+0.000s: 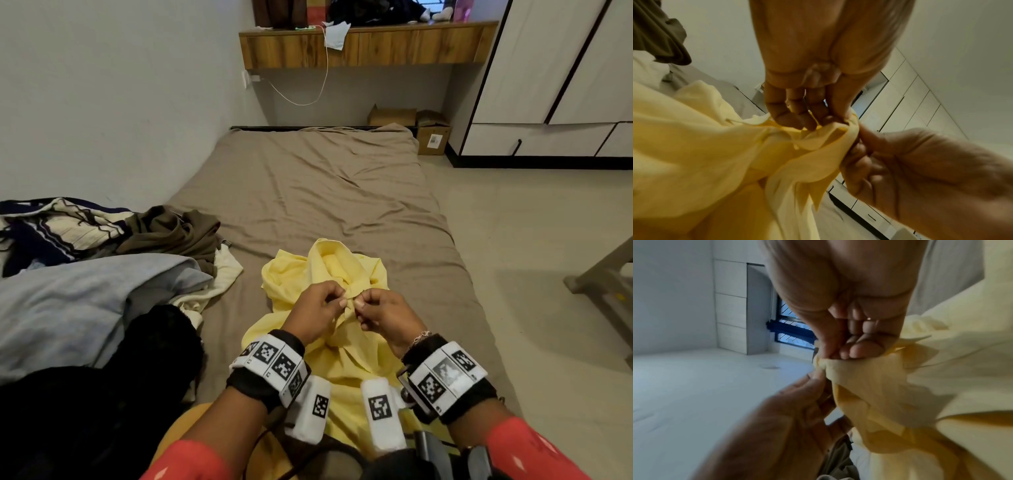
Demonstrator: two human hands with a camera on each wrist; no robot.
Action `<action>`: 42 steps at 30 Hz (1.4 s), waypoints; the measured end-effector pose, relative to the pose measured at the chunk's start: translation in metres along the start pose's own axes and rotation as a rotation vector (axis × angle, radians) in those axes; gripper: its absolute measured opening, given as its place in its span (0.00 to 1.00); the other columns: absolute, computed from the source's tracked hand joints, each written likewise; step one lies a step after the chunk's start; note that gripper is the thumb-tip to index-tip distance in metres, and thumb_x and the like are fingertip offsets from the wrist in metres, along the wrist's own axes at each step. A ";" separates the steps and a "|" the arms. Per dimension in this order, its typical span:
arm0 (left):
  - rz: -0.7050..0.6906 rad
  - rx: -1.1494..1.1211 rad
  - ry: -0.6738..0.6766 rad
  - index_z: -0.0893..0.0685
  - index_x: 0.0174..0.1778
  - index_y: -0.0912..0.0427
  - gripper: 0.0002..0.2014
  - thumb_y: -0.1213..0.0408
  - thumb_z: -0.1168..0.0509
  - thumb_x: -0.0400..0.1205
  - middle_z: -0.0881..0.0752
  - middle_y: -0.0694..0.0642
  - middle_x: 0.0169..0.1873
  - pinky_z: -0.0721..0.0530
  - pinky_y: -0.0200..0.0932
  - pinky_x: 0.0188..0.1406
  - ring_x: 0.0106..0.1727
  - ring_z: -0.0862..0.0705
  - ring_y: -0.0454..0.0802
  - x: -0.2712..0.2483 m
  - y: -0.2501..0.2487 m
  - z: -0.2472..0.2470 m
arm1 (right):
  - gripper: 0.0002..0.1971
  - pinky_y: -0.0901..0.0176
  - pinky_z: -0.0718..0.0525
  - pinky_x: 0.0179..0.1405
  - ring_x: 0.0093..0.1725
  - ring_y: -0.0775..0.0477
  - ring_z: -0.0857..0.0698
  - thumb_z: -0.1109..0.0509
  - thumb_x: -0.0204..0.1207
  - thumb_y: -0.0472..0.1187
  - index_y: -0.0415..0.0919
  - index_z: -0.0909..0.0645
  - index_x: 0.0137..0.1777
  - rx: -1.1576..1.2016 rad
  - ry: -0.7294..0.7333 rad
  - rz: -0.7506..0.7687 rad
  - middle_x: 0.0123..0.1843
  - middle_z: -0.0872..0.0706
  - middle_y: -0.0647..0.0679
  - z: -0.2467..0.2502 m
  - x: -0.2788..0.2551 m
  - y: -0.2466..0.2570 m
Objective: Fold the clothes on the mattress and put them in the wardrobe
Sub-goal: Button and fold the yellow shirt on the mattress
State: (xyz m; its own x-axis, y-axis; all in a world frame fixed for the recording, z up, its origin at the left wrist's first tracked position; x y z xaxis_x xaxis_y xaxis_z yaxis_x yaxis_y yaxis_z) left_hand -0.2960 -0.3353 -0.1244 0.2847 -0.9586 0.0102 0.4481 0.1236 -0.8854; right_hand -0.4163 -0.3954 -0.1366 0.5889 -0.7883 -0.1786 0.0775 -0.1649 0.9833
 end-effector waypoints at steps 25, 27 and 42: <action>0.149 -0.251 -0.152 0.20 0.36 0.56 0.15 0.81 0.41 0.79 0.16 0.50 0.38 0.27 0.22 0.29 0.39 0.21 0.39 0.010 0.025 0.015 | 0.12 0.50 0.17 0.44 0.39 0.47 0.18 0.26 0.72 0.35 0.50 0.24 0.33 -0.405 -0.246 0.184 0.35 0.17 0.52 0.013 0.003 -0.050; 0.171 -0.210 -0.148 0.20 0.33 0.55 0.16 0.82 0.40 0.78 0.17 0.48 0.36 0.27 0.24 0.31 0.38 0.21 0.38 0.004 0.037 0.009 | 0.09 0.59 0.20 0.39 0.38 0.48 0.18 0.23 0.69 0.41 0.48 0.23 0.35 -0.443 -0.181 0.147 0.35 0.17 0.51 0.004 -0.001 -0.050; 0.200 -0.249 -0.075 0.21 0.35 0.57 0.11 0.78 0.31 0.75 0.24 0.51 0.25 0.24 0.34 0.21 0.26 0.24 0.45 -0.001 0.036 -0.015 | 0.09 0.59 0.22 0.35 0.31 0.49 0.21 0.32 0.74 0.29 0.43 0.18 0.38 -0.218 -0.122 0.016 0.31 0.18 0.46 0.001 -0.002 -0.055</action>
State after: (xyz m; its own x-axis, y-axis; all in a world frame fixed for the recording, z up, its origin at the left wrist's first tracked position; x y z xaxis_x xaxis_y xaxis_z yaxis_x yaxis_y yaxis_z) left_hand -0.2932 -0.3337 -0.1634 0.4118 -0.8989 -0.1497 0.1588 0.2325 -0.9595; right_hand -0.4230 -0.3853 -0.1901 0.4913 -0.8574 -0.1534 0.2483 -0.0309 0.9682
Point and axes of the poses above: each hand's wrist, its own x-axis towards the middle knuckle, its own z-axis out of the back of the hand, y = z × x, the point moved 3 cm from there along x, towards the middle knuckle
